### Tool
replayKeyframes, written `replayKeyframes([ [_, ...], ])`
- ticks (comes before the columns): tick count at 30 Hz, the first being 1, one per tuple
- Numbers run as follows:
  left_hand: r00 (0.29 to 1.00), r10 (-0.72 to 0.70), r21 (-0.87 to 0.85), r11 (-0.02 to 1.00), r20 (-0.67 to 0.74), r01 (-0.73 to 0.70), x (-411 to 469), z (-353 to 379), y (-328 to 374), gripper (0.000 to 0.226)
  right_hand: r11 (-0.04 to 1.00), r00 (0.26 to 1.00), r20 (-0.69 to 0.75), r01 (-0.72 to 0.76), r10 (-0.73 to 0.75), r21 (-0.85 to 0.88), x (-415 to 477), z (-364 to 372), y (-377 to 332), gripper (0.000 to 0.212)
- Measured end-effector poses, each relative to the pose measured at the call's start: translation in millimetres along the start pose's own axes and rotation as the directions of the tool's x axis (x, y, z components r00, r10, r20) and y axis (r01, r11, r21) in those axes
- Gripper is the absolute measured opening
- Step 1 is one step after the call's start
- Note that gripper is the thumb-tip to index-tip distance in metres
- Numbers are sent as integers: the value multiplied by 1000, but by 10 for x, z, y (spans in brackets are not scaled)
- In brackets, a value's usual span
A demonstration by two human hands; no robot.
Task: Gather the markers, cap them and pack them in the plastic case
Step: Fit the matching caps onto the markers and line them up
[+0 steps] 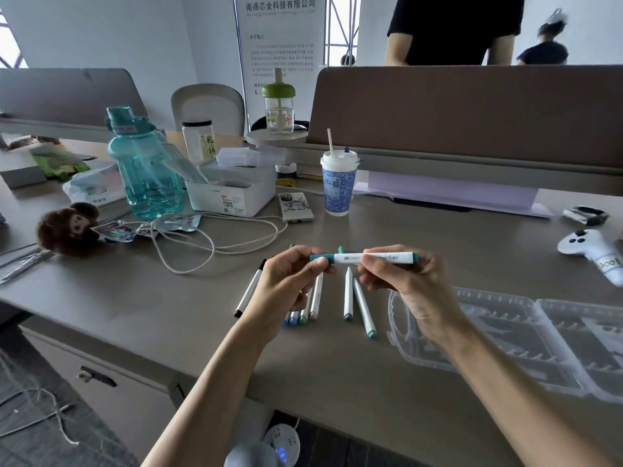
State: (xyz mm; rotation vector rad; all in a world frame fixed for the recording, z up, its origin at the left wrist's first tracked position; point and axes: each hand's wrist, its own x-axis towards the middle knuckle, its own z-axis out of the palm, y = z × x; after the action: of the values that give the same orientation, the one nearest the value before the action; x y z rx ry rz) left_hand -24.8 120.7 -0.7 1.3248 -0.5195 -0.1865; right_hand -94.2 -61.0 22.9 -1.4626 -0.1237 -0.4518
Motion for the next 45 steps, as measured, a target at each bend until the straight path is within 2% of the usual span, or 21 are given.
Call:
replayKeyframes([
  [5, 999, 10, 82, 997, -41, -7, 12, -31, -1, 14, 1000, 1000, -11, -5, 5, 25, -22, 37, 34, 8],
  [9, 995, 55, 106, 993, -80, -46, 29, -67, 58, 19, 997, 1000, -3, -1, 1, -77, -17, 137, 119, 10],
  [12, 987, 51, 89, 995, -153, -38, 70, -131, 126, 23, 983, 998, 53, -16, 26, -182, 7, 125, 150, 20],
  [14, 974, 58, 133, 991, -218, -29, 118, -186, 155, 21, 975, 998, 57, -18, 32, -221, 24, 87, 173, 26],
  [16, 960, 59, 209, 978, -274, 0, 196, -227, 154, 17, 968, 999, 31, -17, 26, -249, 39, 58, 205, 23],
  [18, 951, 79, 371, 928, -298, 39, 316, -279, 110, 16, 966, 1000, 18, -16, 22, -260, 51, 36, 229, 17],
  [21, 968, 69, 616, 782, -240, 97, 461, -353, 45, 17, 966, 1000, -9, -22, 21, -258, 70, 23, 233, 13],
  [26, 988, 68, 830, 552, -138, 78, 514, -278, 55, 23, 955, 999, -25, -47, 42, -293, 74, -10, 255, 12],
  [33, 993, 77, 895, 443, -89, 46, 549, -311, -13, 23, 940, 998, -23, -67, 63, -335, 121, -63, 279, 9],
  [41, 996, 63, 927, 373, -62, 34, 565, -245, -126, 21, 938, 997, -24, -75, 71, -337, 134, -85, 305, 9],
  [45, 995, 91, 945, 327, -40, 8, 537, -274, -184, 30, 929, 996, -23, -88, 85, -360, 136, -96, 298, 11],
])
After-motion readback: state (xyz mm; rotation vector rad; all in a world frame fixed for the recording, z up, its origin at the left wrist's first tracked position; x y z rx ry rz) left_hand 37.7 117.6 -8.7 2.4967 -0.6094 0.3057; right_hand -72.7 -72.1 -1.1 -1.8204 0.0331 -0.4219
